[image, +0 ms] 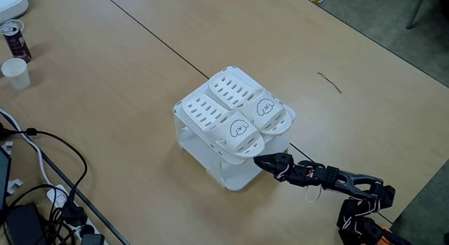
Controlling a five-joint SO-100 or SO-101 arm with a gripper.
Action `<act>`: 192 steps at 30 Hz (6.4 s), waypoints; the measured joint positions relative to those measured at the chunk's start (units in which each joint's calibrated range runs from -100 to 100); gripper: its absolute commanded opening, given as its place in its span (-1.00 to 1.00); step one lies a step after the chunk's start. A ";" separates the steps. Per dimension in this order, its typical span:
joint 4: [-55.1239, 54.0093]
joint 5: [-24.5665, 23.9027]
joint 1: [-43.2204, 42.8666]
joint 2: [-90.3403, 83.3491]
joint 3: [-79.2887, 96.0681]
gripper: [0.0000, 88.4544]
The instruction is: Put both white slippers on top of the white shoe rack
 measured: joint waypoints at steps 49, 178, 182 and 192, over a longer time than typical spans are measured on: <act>0.00 0.00 25.02 -17.57 16.71 -0.98; -103.09 0.00 22.10 -74.06 53.19 -0.98; -103.09 0.00 22.10 -74.06 53.19 -0.98; -103.09 0.00 22.10 -74.06 53.19 -0.98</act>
